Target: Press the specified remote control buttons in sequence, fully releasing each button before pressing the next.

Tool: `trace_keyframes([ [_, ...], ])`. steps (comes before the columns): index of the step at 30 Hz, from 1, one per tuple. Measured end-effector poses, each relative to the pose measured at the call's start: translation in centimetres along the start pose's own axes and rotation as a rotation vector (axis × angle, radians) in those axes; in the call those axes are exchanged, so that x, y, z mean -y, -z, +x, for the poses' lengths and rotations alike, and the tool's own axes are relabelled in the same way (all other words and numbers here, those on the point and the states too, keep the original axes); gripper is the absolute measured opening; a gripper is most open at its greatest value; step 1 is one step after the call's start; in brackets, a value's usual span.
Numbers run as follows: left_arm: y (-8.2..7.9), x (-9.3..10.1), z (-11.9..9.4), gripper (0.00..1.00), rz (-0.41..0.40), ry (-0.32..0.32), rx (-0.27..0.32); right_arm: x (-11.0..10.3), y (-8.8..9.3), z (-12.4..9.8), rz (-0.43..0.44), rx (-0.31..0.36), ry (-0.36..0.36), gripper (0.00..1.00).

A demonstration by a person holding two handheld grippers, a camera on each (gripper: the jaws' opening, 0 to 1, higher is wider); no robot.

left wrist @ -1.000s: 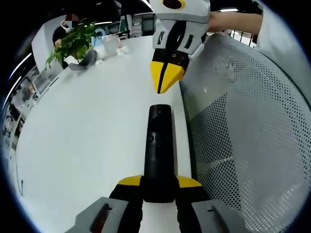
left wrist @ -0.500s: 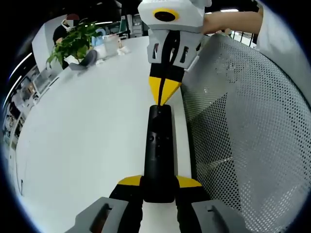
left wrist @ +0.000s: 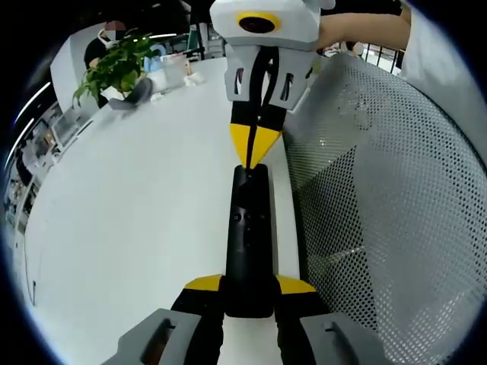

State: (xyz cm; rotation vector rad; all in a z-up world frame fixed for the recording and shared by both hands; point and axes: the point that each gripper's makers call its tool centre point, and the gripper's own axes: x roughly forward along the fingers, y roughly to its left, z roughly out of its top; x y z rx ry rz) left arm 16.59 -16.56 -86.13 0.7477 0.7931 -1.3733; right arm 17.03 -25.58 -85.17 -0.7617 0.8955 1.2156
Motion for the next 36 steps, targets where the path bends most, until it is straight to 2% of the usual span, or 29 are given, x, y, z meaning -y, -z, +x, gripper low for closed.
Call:
trace_keyframes([
  [13, 0.00, -0.01, 0.06, 0.24, -0.009, 0.000, -0.019, 0.03, 0.00, 0.35, -0.056, -0.130, -0.030, 0.00],
  [16, -0.01, 0.03, 0.06, 0.24, -0.003, 0.001, -0.027, 0.08, 0.04, 0.35, -0.024, -0.147, -0.025, 0.00],
  [20, -0.02, 0.06, 0.07, 0.24, -0.003, 0.000, -0.035, -0.04, 0.17, 0.31, -0.033, -0.149, -0.023, 0.00],
  [23, -0.03, 0.09, 0.07, 0.24, -0.004, -0.004, -0.031, 0.13, 0.23, 0.19, -0.002, -0.105, -0.012, 0.00],
  [28, -0.01, 0.11, 0.02, 0.24, -0.006, -0.006, -0.003, 0.06, 0.06, 0.04, 0.048, 0.014, 0.033, 0.00],
  [33, -0.07, 0.11, 0.03, 0.24, -0.012, -0.009, 0.005, 0.10, -0.14, -0.09, 0.132, 0.140, 0.078, 0.00],
  [34, -0.06, 0.10, 0.02, 0.24, -0.013, -0.009, 0.006, 0.09, -0.15, -0.11, 0.155, 0.154, 0.077, 0.00],
  [36, -0.06, 0.11, 0.01, 0.24, -0.016, -0.011, 0.009, 0.25, -0.17, -0.11, 0.166, 0.136, 0.050, 0.00],
])
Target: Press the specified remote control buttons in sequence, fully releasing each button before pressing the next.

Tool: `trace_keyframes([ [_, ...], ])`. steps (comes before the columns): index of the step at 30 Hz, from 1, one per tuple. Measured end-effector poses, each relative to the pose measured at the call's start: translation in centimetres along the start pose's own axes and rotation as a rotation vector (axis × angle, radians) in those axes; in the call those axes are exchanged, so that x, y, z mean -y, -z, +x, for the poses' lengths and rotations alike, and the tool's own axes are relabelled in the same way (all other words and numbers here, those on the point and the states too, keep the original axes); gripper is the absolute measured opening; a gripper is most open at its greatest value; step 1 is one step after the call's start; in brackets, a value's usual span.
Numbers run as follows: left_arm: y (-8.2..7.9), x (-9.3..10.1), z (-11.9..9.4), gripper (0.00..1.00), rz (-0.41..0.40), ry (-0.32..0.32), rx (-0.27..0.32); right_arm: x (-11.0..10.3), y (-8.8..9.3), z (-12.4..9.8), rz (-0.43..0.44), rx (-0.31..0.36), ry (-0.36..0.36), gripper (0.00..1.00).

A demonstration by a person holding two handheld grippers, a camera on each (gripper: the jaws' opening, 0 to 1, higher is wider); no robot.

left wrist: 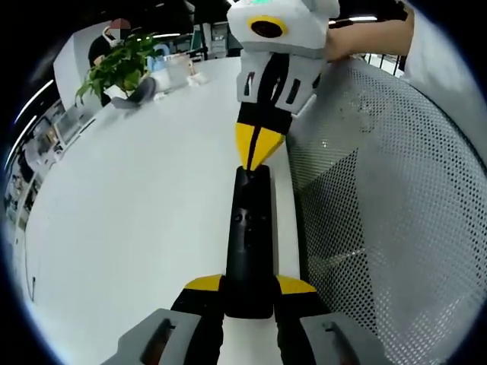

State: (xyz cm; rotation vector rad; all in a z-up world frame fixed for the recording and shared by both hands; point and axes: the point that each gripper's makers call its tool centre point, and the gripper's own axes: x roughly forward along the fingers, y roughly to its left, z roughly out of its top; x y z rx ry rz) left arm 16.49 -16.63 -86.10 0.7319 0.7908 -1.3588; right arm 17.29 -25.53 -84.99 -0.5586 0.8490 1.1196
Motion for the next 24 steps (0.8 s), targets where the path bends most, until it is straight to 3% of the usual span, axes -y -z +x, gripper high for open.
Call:
trace_keyframes([
  [16, 0.0, 0.0, 0.0, 0.24, -0.003, 0.004, -0.008, -0.8, -0.3, 0.2, -0.141, -0.077, -0.022, 0.00],
  [24, 0.0, -0.1, 0.1, 0.24, -0.004, 0.004, -0.014, -0.9, -1.3, 0.2, -0.196, -0.079, -0.020, 0.00],
])
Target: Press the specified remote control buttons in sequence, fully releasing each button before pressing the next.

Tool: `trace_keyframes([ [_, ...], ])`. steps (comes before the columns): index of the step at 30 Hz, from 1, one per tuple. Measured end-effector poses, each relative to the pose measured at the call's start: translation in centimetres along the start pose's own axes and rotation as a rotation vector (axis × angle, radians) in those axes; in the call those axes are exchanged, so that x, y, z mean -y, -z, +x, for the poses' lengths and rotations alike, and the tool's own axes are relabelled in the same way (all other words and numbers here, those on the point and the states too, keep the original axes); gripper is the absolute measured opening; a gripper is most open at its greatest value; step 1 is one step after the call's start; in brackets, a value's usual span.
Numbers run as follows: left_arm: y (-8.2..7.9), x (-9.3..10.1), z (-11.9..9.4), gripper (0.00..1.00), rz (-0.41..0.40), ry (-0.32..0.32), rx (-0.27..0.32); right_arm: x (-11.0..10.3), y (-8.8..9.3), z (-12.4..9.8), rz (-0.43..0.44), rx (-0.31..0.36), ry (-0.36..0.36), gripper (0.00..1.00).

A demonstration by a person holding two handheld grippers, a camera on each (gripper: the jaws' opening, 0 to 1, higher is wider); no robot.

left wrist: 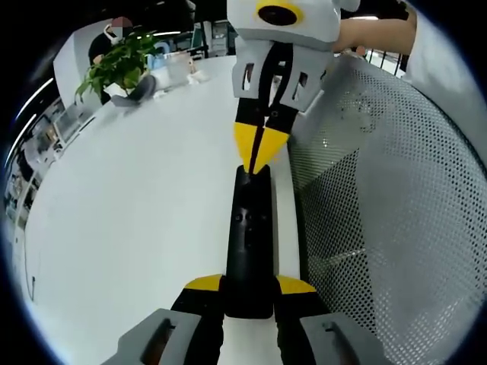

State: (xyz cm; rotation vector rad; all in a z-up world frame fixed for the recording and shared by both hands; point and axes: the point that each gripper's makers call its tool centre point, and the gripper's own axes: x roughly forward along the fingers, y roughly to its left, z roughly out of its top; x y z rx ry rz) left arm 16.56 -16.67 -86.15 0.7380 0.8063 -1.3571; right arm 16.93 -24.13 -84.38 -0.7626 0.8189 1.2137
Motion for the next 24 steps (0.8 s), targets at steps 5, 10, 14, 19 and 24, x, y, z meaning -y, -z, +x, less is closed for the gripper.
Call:
trace_keyframes([
  [5, 0.00, -0.01, 0.01, 0.24, 0.001, 0.002, -0.004, -0.05, 0.89, 0.37, -0.104, -0.062, 0.004, 0.00],
  [10, 0.00, -0.01, 0.01, 0.24, 0.000, 0.002, -0.004, -0.41, 0.82, 0.34, -0.103, -0.061, -0.018, 0.00],
  [14, 0.02, -0.03, -0.01, 0.24, 0.000, 0.002, -0.004, -0.20, 0.71, 0.37, -0.084, -0.067, -0.030, 0.00],
  [19, 0.02, -0.04, -0.03, 0.24, -0.001, 0.001, -0.005, -0.14, 0.70, 0.47, -0.063, -0.086, -0.053, 0.00],
  [24, 0.02, -0.04, -0.01, 0.24, -0.004, 0.003, -0.007, -0.18, 0.75, 0.52, -0.039, -0.103, -0.064, 0.00],
])
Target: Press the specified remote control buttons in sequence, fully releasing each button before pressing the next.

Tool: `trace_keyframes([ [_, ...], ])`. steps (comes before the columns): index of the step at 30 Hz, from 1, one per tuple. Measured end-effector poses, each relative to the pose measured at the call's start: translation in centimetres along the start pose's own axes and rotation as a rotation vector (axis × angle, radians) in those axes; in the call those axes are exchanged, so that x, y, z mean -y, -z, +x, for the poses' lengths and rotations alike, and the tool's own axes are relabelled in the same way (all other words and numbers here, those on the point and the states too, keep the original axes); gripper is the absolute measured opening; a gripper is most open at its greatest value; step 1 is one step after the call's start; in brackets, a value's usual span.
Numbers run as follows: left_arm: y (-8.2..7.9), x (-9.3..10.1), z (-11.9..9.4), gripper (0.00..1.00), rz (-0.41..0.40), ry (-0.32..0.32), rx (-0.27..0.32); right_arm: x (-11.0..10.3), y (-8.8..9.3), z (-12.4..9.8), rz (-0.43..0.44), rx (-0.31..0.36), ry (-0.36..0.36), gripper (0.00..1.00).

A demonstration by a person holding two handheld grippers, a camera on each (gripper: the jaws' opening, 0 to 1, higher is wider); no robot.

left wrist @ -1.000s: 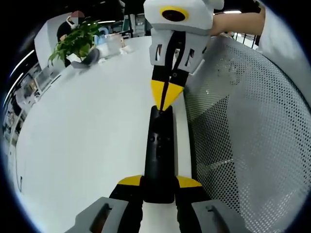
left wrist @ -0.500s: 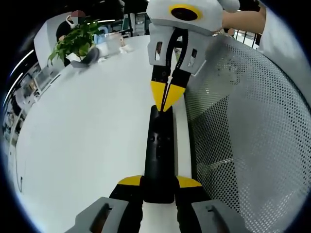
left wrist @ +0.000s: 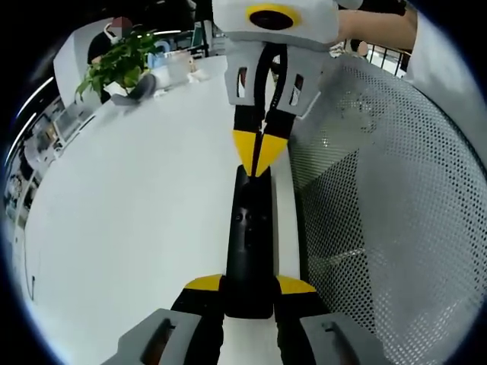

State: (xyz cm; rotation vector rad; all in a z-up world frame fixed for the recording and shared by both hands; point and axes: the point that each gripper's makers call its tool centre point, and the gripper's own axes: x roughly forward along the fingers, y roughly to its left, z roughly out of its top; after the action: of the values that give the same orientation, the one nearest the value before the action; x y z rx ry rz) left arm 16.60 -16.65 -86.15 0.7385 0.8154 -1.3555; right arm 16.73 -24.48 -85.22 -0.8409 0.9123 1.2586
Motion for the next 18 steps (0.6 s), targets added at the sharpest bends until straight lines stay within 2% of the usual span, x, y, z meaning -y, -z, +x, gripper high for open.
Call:
trace_keyframes([
  [6, 0.03, 0.06, 0.03, 0.24, 0.002, 0.003, -0.008, -0.09, 0.08, 0.04, 0.020, -0.004, 0.003, 0.00],
  [10, 0.03, 0.09, 0.04, 0.24, -0.001, 0.002, -0.007, -0.07, 0.15, -0.03, 0.066, 0.028, 0.009, 0.00],
  [15, 0.05, 0.09, 0.02, 0.24, -0.005, 0.003, -0.009, -0.16, 0.13, -0.04, 0.075, 0.064, 0.033, 0.00],
  [18, 0.06, 0.08, 0.02, 0.24, -0.006, 0.002, -0.009, -0.11, 0.06, -0.13, 0.106, 0.116, 0.052, 0.00],
])
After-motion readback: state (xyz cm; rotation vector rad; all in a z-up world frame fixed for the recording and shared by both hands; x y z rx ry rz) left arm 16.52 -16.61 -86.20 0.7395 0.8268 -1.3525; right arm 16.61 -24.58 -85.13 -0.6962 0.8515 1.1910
